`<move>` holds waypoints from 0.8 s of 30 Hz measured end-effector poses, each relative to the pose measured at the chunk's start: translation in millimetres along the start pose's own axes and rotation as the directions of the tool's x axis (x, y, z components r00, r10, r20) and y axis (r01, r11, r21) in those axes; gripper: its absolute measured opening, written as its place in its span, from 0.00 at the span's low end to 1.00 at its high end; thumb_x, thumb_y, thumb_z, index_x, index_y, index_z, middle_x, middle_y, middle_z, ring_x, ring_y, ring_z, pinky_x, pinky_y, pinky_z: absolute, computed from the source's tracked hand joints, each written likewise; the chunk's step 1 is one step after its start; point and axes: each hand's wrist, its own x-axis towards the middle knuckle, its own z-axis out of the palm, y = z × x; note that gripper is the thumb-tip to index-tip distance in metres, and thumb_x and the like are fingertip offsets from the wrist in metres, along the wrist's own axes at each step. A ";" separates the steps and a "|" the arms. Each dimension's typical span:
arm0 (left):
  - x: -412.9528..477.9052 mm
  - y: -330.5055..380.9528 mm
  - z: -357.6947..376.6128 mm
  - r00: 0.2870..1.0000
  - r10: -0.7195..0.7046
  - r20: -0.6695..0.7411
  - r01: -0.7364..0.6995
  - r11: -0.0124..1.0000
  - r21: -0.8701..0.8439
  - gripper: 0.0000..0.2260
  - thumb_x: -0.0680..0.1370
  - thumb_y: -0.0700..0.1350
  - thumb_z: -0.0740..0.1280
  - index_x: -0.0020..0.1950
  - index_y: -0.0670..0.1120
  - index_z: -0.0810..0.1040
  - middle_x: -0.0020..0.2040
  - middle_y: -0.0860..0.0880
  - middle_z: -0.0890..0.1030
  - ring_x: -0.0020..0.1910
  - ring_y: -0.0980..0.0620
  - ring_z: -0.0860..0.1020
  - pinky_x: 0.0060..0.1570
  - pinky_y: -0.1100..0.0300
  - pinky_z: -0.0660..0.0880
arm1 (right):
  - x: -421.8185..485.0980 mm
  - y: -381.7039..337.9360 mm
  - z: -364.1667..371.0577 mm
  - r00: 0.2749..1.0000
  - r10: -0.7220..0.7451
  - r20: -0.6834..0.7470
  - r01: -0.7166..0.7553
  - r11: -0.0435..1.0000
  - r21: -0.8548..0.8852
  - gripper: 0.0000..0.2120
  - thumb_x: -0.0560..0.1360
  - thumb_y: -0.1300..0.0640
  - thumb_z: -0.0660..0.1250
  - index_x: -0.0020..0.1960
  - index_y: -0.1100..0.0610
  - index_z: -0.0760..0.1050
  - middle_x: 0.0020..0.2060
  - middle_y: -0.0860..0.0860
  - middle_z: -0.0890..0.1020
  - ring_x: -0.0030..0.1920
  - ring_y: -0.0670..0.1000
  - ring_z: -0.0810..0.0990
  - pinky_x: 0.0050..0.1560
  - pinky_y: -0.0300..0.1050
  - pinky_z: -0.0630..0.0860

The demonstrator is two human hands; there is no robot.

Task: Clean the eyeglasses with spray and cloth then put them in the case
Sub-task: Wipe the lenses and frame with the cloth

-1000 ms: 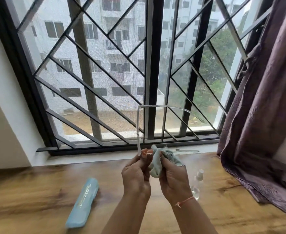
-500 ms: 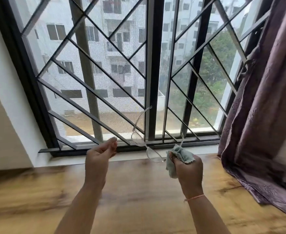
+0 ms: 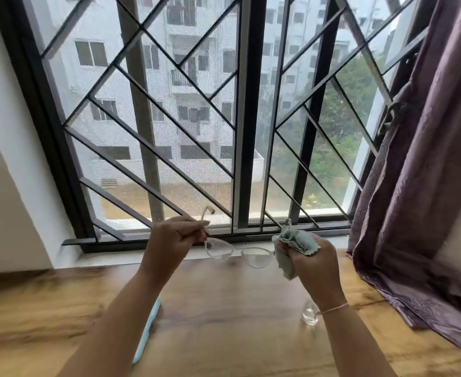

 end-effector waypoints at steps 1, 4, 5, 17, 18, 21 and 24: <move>-1.3 1.6 -0.9 1.000 0.013 0.000 -0.013 1.000 0.006 0.12 0.66 0.28 0.72 0.46 0.40 0.84 0.37 0.57 0.82 0.38 0.69 0.79 0.41 0.78 0.71 | -0.3 -7.7 -2.8 1.000 -0.023 -0.006 0.023 1.000 -0.001 0.07 0.67 0.68 0.67 0.32 0.60 0.79 0.22 0.56 0.78 0.24 0.53 0.76 0.24 0.48 0.75; -4.1 4.2 5.5 1.000 -0.005 -0.024 0.005 1.000 0.006 0.11 0.64 0.28 0.73 0.42 0.41 0.85 0.37 0.56 0.81 0.38 0.73 0.77 0.41 0.79 0.69 | 4.3 -16.6 -5.5 0.992 -0.119 -0.051 0.117 0.992 -0.039 0.06 0.65 0.62 0.68 0.30 0.56 0.77 0.23 0.52 0.78 0.25 0.46 0.76 0.27 0.42 0.73; -5.9 4.5 6.3 0.999 -0.020 -0.032 0.020 1.000 -0.004 0.10 0.64 0.29 0.73 0.41 0.41 0.85 0.37 0.56 0.82 0.39 0.73 0.77 0.40 0.79 0.69 | 5.8 -17.6 -5.0 0.988 -0.139 -0.072 0.134 0.989 -0.067 0.06 0.63 0.59 0.67 0.28 0.53 0.75 0.23 0.48 0.77 0.26 0.43 0.76 0.29 0.38 0.72; -13.1 6.6 12.1 0.958 -0.056 -0.281 0.082 0.993 0.080 0.04 0.67 0.36 0.71 0.39 0.42 0.85 0.33 0.48 0.84 0.40 0.59 0.78 0.37 0.79 0.66 | 17.8 24.9 4.5 0.978 0.208 0.012 -0.205 0.972 -0.114 0.05 0.62 0.63 0.63 0.32 0.61 0.78 0.28 0.60 0.81 0.33 0.61 0.82 0.34 0.60 0.80; -13.5 5.9 12.3 0.954 -0.055 -0.296 0.086 0.992 0.091 0.04 0.66 0.36 0.71 0.38 0.42 0.85 0.33 0.48 0.84 0.41 0.59 0.78 0.37 0.80 0.65 | 15.2 27.7 5.0 0.952 0.289 0.100 -0.256 0.932 -0.255 0.07 0.63 0.66 0.61 0.32 0.60 0.78 0.29 0.59 0.81 0.32 0.58 0.82 0.35 0.56 0.80; -14.5 2.2 14.7 0.938 -0.077 -0.338 0.112 0.990 0.085 0.05 0.65 0.34 0.72 0.39 0.41 0.85 0.33 0.46 0.84 0.41 0.63 0.76 0.40 0.83 0.64 | 0.5 28.2 20.2 0.768 0.515 0.380 -0.354 0.837 -0.418 0.15 0.56 0.71 0.56 0.29 0.59 0.79 0.25 0.53 0.81 0.27 0.50 0.78 0.33 0.42 0.74; -14.6 0.7 20.0 0.920 -0.127 -0.371 0.156 0.986 0.050 0.07 0.64 0.32 0.72 0.40 0.40 0.85 0.34 0.45 0.84 0.42 0.61 0.76 0.40 0.83 0.65 | -9.9 37.6 31.3 0.702 0.588 0.402 -0.544 0.807 -0.230 0.12 0.57 0.74 0.56 0.30 0.65 0.77 0.26 0.57 0.79 0.28 0.52 0.76 0.31 0.41 0.71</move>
